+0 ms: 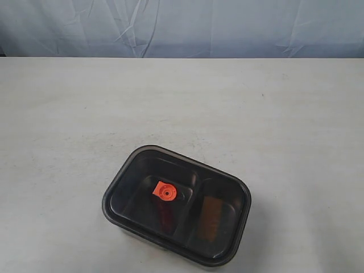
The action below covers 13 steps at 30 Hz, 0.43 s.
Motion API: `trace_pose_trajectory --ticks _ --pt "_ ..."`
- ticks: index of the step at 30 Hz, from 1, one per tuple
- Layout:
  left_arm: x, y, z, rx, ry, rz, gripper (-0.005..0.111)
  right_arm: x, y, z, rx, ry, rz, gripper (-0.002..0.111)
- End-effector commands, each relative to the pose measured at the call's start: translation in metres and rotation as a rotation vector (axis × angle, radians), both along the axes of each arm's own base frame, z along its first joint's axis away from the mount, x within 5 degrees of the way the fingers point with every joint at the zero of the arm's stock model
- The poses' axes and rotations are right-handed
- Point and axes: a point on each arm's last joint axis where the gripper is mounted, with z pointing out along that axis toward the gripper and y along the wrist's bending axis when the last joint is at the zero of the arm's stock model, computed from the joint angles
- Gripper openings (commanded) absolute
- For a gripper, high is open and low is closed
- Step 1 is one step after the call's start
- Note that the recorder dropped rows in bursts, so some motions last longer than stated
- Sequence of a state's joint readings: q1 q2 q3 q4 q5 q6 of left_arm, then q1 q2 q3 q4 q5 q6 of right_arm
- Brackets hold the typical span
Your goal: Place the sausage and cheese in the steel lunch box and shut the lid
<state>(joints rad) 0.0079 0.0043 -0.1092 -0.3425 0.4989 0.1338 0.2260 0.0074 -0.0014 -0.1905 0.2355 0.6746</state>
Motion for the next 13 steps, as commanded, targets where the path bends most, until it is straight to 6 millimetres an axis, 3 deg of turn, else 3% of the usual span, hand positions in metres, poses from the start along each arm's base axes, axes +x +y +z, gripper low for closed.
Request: trace_pose_trajectory --ticks 1,13 --pt "-0.0001 0.0004 0.0003 0.004 -0.009 0.006 0.000 -0.0004 -0.0004 0.0002 -0.001 -0.009 -0.006 -0.001" --pt "-0.0001 0.0004 0.0003 0.004 -0.009 0.006 0.000 -0.0005 -0.0005 -0.0005 0.001 -0.001 -0.007 -0.001"
